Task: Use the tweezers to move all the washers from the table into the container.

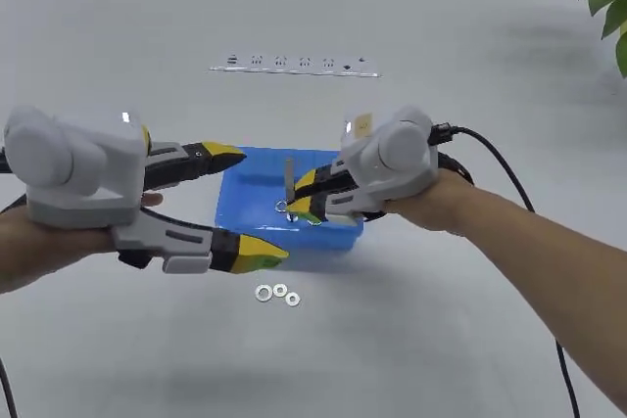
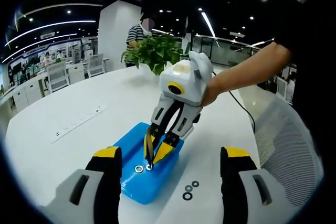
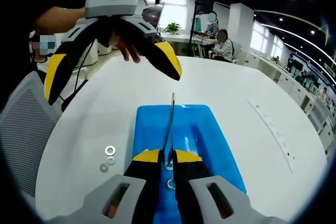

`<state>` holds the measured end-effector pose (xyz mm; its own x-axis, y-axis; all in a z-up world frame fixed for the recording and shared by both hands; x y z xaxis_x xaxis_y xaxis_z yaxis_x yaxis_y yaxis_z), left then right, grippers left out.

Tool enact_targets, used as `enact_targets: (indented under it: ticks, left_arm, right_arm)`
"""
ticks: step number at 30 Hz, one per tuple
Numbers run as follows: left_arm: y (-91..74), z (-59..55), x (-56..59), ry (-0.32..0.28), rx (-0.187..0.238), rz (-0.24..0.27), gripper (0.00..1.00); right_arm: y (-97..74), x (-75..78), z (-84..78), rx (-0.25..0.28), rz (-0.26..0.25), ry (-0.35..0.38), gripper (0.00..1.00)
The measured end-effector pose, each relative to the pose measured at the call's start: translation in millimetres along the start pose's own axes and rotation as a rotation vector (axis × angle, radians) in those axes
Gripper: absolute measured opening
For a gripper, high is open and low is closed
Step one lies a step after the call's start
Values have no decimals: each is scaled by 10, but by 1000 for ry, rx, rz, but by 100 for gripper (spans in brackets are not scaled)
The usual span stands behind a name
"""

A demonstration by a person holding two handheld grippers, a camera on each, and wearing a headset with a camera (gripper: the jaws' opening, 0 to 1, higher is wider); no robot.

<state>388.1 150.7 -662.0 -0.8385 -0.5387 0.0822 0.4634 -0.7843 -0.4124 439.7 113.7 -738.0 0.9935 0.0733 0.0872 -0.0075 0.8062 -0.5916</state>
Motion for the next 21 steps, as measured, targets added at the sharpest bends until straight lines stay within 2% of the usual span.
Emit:
enact_targets:
  ticks: [6, 8, 18, 21]
  left_arm:
    - [78, 38, -85, 37, -10, -20, 65]
    - [113, 24, -136, 63, -31, -16, 59]
    - [286, 23, -239, 129, -70, -40, 27]
    - [330, 22, -250, 134, -72, -46, 23]
  right_arm:
    - [16, -3, -39, -3, 5, 5, 9]
    - [14, -3, -34, 1, 4, 8, 9]
    - [-2, -12, -40, 1, 5, 6, 9]
    - [-4, -17, -41, 1, 7, 0, 10]
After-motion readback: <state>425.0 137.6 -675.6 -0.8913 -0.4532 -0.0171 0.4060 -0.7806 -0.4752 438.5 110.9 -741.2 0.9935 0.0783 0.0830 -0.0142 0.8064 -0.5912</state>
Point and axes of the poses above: the centre of the closed fingertips' face, and the gripper's own axes: y roughly forward along the fingers, x roughly to its right, z roughly out of its top, the point moved 3 cm from there along -y, roughly backward along the fingers, and after that the axes turned 1 degree about -y, right-handed, at the moved point
